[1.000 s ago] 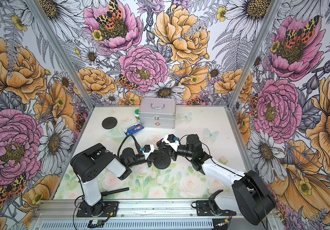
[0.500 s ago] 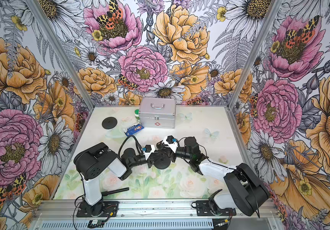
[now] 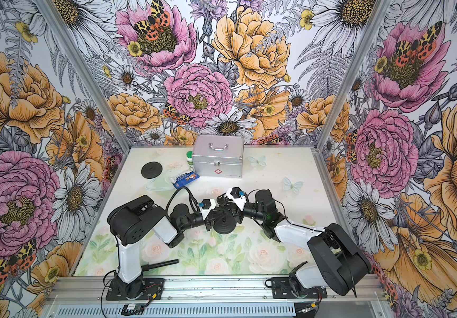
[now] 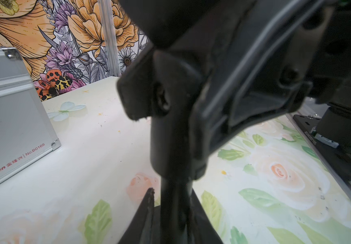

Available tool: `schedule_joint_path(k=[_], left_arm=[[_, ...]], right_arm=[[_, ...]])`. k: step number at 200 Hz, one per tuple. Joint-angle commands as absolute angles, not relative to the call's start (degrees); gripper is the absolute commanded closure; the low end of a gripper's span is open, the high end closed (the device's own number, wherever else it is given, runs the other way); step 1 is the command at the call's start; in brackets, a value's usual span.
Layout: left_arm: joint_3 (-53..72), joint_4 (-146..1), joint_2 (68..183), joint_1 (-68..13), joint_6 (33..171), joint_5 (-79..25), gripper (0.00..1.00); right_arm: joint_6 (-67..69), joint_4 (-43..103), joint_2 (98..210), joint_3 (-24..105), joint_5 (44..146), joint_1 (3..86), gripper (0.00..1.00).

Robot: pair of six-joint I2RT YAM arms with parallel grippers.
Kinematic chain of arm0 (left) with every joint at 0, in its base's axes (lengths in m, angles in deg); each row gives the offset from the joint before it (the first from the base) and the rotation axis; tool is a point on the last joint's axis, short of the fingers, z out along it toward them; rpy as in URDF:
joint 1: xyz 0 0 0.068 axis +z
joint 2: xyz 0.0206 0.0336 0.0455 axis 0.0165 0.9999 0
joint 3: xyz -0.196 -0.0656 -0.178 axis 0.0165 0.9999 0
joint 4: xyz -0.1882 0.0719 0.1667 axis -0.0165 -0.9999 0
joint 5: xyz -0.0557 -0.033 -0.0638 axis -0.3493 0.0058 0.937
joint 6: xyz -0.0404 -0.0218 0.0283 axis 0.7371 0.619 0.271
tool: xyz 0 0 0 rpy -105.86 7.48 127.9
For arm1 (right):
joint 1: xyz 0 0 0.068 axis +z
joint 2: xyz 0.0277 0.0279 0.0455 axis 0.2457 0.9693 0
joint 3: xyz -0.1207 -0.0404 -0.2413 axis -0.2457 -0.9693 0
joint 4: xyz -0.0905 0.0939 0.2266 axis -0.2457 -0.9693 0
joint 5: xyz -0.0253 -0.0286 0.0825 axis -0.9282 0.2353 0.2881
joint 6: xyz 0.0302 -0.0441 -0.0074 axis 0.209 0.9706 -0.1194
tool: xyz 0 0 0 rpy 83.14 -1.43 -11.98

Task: Assemble a microphone stand
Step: Hold the microphone stand pole at the microphone stand base.

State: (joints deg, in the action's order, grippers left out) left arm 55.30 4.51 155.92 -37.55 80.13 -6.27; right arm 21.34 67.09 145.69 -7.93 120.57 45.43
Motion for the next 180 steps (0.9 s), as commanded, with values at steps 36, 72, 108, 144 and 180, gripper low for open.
schedule_joint_path(k=[36,72,108,144,180], left_arm=[[54.4,5.3,156.8,-37.7,80.0,-6.5,0.74],[54.8,5.3,156.4,-38.1,80.1,-6.5,0.74],[55.2,5.3,156.1,-38.2,80.1,-6.2,0.77],[55.2,5.3,155.9,-38.3,79.9,-6.4,0.78],[55.3,5.4,156.0,-38.7,80.6,-5.1,0.80]], right_arm=[[24.4,62.2,145.9,-7.6,124.2,46.0,0.87],[24.7,61.4,145.5,-7.7,124.7,45.9,0.87],[25.1,62.0,145.7,-8.6,125.1,46.0,0.86],[25.5,62.0,145.7,-8.6,124.7,45.9,0.85],[25.6,61.7,146.1,-8.2,125.6,45.5,0.84]])
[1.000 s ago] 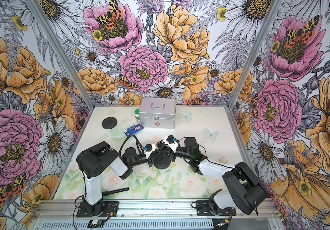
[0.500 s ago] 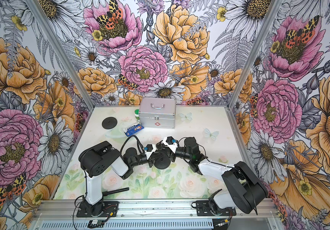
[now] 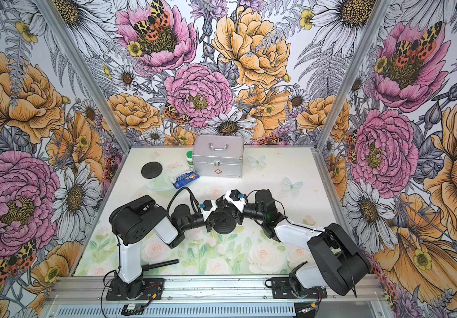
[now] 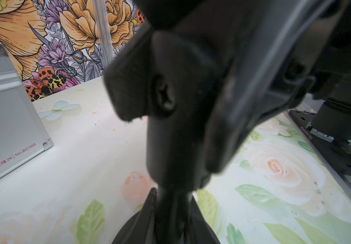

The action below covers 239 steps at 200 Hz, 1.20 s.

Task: Assemble a microphone stand
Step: Hold the microphone stand pole at the microphone stand base, then screw the microphone stand pole into the microphone stand base.

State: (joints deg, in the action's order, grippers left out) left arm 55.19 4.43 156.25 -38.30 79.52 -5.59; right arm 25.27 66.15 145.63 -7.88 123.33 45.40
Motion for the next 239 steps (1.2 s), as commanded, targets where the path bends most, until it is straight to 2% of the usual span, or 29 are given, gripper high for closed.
schedule_joint_path(k=[1,97,144,165,177,210,239], left_arm=[[55.2,5.3,156.0,-38.6,80.7,-5.1,0.80],[56.6,5.3,156.0,-38.5,79.9,-11.0,0.82],[55.7,5.3,156.8,-38.2,80.6,-10.1,0.81],[55.8,5.3,156.6,-38.1,80.7,-8.7,0.82],[55.6,5.3,157.0,-38.2,80.5,-7.2,0.82],[55.3,5.3,157.1,-37.6,81.1,-4.0,0.82],[54.7,5.4,158.2,-37.4,80.8,-1.5,0.81]], right_arm=[[25.6,61.7,146.1,-8.2,125.6,45.6,0.84],[25.4,62.0,146.6,-8.4,125.5,45.6,0.78],[25.6,60.4,146.2,-8.0,125.8,45.3,0.66],[26.4,56.7,145.8,-7.1,130.4,43.6,0.60],[26.8,54.3,145.7,-6.6,134.3,41.4,0.49],[34.0,43.8,148.9,-2.5,146.5,37.7,0.51],[38.6,41.2,151.2,0.9,148.0,37.4,0.51]])
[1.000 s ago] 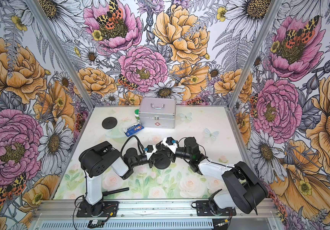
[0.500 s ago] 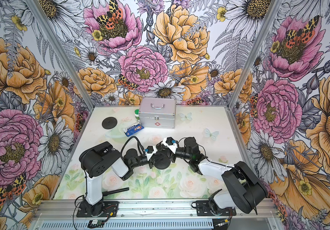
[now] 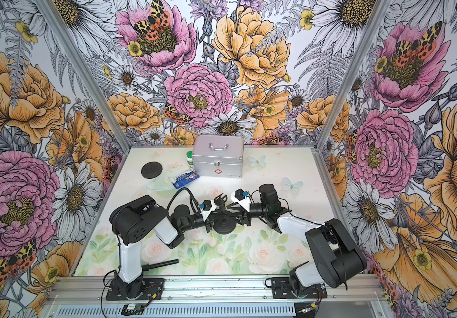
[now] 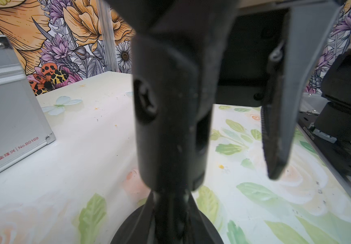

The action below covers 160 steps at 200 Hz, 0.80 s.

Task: Assemble a microphone stand
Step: Screw the microphone stand pole into the microphone stand base.

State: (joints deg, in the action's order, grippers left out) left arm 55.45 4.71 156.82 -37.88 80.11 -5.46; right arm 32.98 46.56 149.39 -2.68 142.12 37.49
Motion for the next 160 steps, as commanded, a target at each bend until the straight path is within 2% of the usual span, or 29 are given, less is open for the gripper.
schedule_joint_path(k=[1,70,79,94,113,121,134,151,160], left_arm=[[54.6,5.4,158.2,-37.3,80.8,-1.5,0.81],[54.2,5.4,159.5,-37.2,80.8,-0.6,0.80],[54.2,5.4,159.8,-37.3,80.8,-0.6,0.80],[54.3,5.3,159.7,-37.0,80.7,-0.9,0.80],[54.3,5.3,159.5,-36.6,81.4,-0.9,0.80],[54.1,5.3,159.7,-36.5,81.7,-0.9,0.78],[53.8,5.3,160.1,-36.7,82.3,-1.1,0.75],[53.5,5.3,159.9,-36.3,83.0,-1.9,0.73],[53.5,5.4,159.7,-36.2,83.5,-2.4,0.73]], right_arm=[[38.6,41.2,151.3,1.0,148.0,37.4,0.51],[42.0,39.5,155.9,8.6,148.9,36.9,0.54],[42.5,39.2,156.0,8.7,149.1,36.9,0.58],[42.9,39.0,155.7,8.3,147.0,36.9,0.77],[42.1,39.7,154.3,6.0,140.6,37.8,0.90],[37.1,43.9,153.3,3.5,134.4,38.9,0.94],[27.4,56.0,150.4,-3.4,119.8,42.9,0.95],[17.9,68.9,145.5,-13.1,87.9,51.4,0.97],[13.9,71.4,143.7,-16.5,74.5,55.3,1.00]])
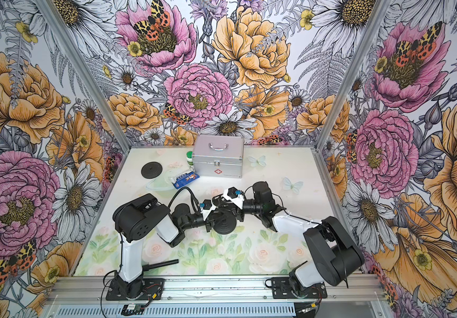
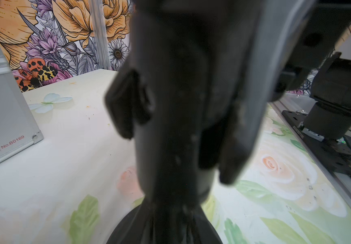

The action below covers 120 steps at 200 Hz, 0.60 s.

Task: Assemble a microphone stand
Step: Screw the microphone stand pole into the microphone stand base.

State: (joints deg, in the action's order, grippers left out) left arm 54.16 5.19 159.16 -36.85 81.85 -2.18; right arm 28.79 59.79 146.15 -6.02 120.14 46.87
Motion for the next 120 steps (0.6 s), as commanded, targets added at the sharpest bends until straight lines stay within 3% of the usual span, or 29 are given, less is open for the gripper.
schedule_joint_path(k=[1,11,26,44,56,83,120], left_arm=[[53.5,5.4,159.7,-36.2,83.5,-2.4,0.73],[53.3,5.3,159.8,-36.2,83.7,-2.1,0.73],[52.9,5.3,160.5,-36.4,83.7,-1.5,0.74],[52.6,5.3,160.5,-36.3,83.8,-1.0,0.77],[52.8,5.4,160.5,-36.3,83.7,-0.9,0.77],[52.7,5.3,160.7,-36.5,83.2,-0.9,0.78],[52.7,5.3,161.2,-36.8,82.6,0.1,0.77]], right_arm=[[13.6,71.6,143.5,-16.7,73.3,55.6,1.00],[11.3,72.3,142.5,-18.5,67.9,58.1,1.00],[13.9,71.4,142.7,-18.2,73.8,59.1,0.96],[19.5,70.3,142.6,-17.3,85.8,58.4,0.64],[22.6,68.2,141.9,-16.3,96.5,55.5,0.56],[33.0,54.7,143.0,-9.6,129.9,44.7,0.52],[38.7,48.0,151.0,-0.9,145.7,37.5,0.52]])
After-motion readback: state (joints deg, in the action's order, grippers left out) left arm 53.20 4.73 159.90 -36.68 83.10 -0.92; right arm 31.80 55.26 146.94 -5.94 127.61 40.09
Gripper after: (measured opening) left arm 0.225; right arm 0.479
